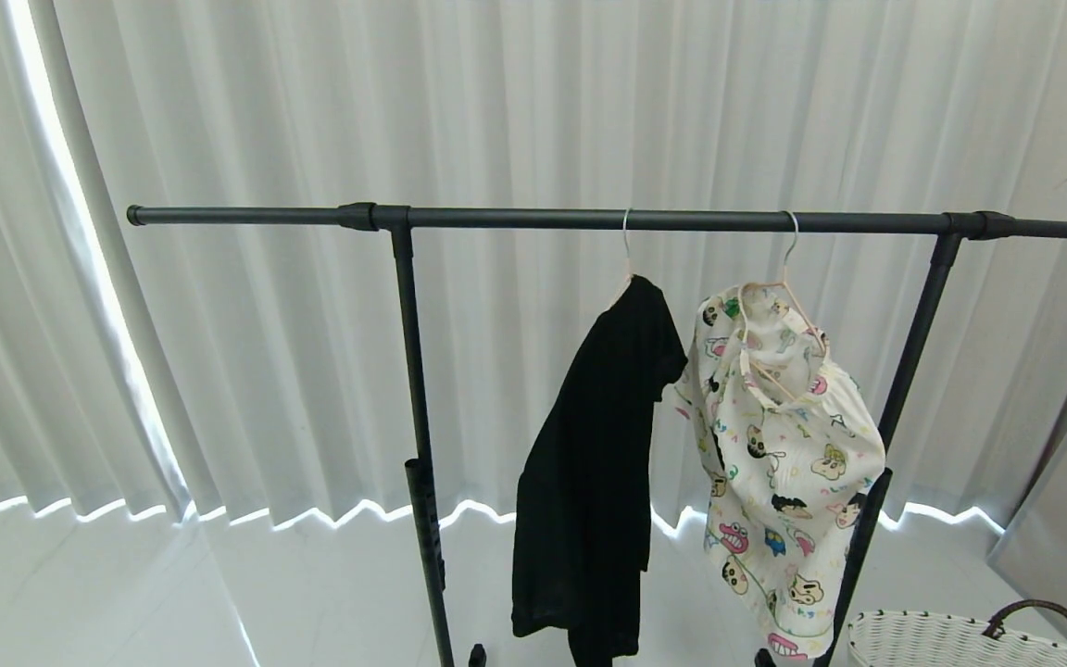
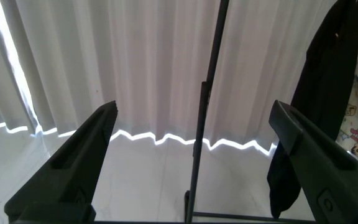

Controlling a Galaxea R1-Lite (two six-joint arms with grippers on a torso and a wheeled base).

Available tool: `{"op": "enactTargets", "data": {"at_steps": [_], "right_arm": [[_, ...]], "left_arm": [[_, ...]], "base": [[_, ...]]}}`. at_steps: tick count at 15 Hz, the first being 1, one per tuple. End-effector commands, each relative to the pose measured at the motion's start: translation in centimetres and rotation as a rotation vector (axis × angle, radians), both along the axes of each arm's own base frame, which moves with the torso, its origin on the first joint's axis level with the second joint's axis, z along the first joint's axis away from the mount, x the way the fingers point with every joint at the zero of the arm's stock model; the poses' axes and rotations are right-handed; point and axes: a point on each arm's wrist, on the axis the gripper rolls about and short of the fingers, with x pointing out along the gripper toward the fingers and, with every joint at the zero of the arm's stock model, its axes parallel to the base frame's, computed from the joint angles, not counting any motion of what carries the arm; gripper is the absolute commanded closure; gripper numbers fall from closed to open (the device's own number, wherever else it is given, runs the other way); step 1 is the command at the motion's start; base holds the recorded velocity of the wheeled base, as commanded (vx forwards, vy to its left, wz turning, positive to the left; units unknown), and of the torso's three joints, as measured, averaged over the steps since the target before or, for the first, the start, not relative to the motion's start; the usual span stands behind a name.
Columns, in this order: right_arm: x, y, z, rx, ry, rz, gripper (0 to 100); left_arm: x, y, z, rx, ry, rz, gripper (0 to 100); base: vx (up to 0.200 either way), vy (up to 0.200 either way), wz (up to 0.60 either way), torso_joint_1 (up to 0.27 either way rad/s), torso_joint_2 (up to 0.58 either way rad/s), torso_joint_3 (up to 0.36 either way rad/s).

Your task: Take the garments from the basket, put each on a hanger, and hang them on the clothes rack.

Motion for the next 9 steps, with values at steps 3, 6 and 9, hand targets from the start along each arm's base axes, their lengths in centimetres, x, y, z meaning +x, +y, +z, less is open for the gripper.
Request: {"op": "enactTargets", "data": {"at_steps": [3, 6, 9], "right_arm": [[-0.01, 0.00, 0.00, 0.000, -0.001, 0.000, 0], [-0.01, 0.00, 0.00, 0.000, -0.001, 0.000, 0], [-0.01, 0.00, 0.00, 0.000, -0.001, 0.000, 0]], "left_arm": [[-0.01, 0.00, -0.01, 0.000, -0.002, 0.000, 0], [-0.01, 0.00, -0.01, 0.000, -0.002, 0.000, 0], [-0.01, 0.00, -0.01, 0.000, -0.002, 0.000, 0]], "base": [[0.000, 0.000, 0.00, 0.000, 0.00, 0.000], [0.000, 0.000, 0.00, 0.000, 0.00, 0.000], [0.000, 0.000, 0.00, 0.000, 0.00, 0.000]]}}
